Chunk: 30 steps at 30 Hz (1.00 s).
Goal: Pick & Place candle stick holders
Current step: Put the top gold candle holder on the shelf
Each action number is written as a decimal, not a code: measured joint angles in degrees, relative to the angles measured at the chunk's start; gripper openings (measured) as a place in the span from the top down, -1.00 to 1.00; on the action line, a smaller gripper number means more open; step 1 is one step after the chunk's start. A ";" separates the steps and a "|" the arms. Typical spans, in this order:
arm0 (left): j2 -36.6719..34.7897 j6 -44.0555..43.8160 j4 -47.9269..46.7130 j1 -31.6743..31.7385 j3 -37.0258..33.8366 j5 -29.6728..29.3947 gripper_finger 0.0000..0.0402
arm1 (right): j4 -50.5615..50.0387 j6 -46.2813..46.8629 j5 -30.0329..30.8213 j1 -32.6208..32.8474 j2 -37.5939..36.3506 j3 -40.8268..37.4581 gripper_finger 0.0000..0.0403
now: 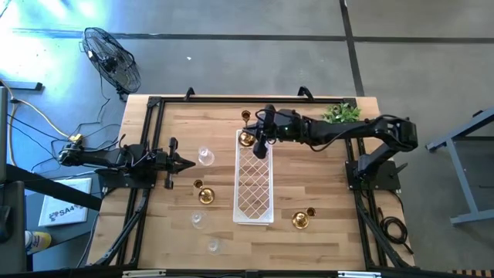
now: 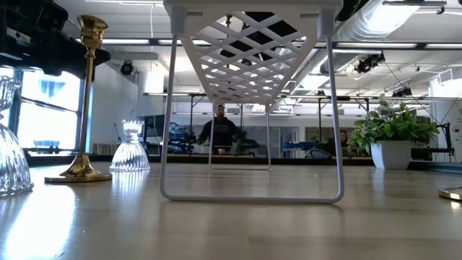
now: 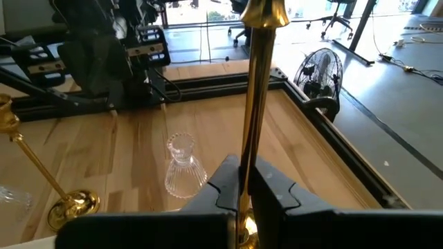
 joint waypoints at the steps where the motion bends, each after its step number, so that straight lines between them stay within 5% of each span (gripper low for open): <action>1: -0.01 0.00 -0.01 0.00 0.00 -0.01 1.00 | 0.25 0.00 -0.05 0.00 0.47 0.00 0.96; 13: 0.01 0.00 0.04 0.00 -0.02 -0.03 1.00 | 1.75 0.02 -0.68 -0.02 1.60 0.00 0.95; 30: 0.01 0.00 0.06 -0.01 -0.02 -0.01 1.00 | 3.86 -1.07 -0.93 0.57 1.70 -0.02 0.61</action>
